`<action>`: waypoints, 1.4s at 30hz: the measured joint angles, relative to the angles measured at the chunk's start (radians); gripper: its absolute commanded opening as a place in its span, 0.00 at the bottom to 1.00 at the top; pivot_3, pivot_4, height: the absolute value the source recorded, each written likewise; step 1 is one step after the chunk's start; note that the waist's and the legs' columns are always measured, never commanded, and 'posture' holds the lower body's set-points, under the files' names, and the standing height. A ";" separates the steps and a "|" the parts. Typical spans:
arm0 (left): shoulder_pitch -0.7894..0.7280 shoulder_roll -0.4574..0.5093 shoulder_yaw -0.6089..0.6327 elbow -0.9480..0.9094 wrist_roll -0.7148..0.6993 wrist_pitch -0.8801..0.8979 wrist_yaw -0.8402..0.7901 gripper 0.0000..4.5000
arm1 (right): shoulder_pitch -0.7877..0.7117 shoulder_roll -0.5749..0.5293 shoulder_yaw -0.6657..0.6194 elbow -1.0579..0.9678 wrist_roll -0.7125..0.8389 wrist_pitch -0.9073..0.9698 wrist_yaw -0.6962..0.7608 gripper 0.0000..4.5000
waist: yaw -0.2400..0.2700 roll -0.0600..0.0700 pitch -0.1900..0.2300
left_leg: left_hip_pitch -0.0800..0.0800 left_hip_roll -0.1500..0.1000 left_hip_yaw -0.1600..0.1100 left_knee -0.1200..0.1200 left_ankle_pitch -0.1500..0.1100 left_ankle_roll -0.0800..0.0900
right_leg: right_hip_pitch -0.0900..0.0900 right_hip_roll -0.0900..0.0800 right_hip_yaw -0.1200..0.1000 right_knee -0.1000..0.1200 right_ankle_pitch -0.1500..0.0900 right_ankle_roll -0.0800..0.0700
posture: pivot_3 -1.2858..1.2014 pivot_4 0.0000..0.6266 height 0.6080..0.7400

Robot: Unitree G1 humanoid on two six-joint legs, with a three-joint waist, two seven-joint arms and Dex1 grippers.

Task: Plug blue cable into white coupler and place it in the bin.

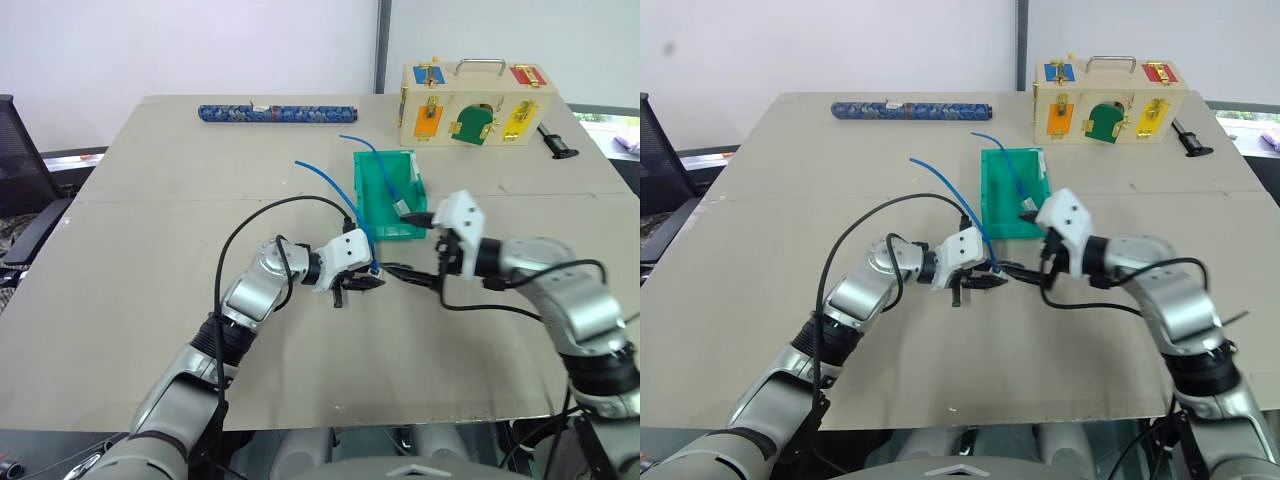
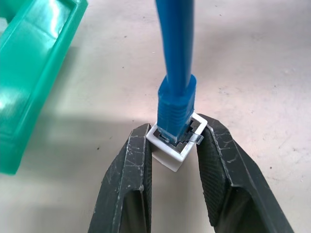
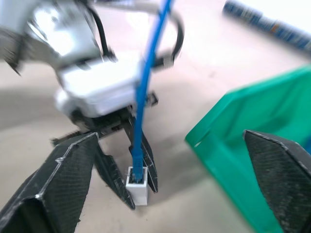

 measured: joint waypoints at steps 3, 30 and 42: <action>-0.009 -0.027 0.074 -0.032 -0.077 0.156 0.034 0.17 | 0.119 -0.014 -0.063 -0.104 0.019 -0.008 -0.033 0.99 | 0.002 0.000 0.002 | -0.001 0.000 -0.001 0.000 0.000 0.000 | 0.000 0.000 -0.001 0.000 0.000 0.000 | 0.52 0.24 1.00; -0.696 -0.267 0.440 0.498 -0.292 0.821 0.521 0.99 | 0.608 0.079 -0.220 -0.444 -0.112 -0.067 -0.426 1.00 | -0.001 -0.005 0.009 | 0.001 0.000 0.003 0.001 0.002 -0.004 | 0.002 0.000 0.000 0.000 -0.003 0.005 | 0.52 0.24 1.00; -0.061 -0.023 0.426 -0.287 -0.414 0.561 0.293 0.99 | 0.540 0.050 -0.283 -0.328 -0.037 -0.105 -0.357 1.00 | 0.009 -0.004 0.010 | 0.002 0.002 0.005 0.000 0.003 -0.006 | 0.001 -0.001 0.005 -0.001 -0.001 0.001 | 0.52 0.24 1.00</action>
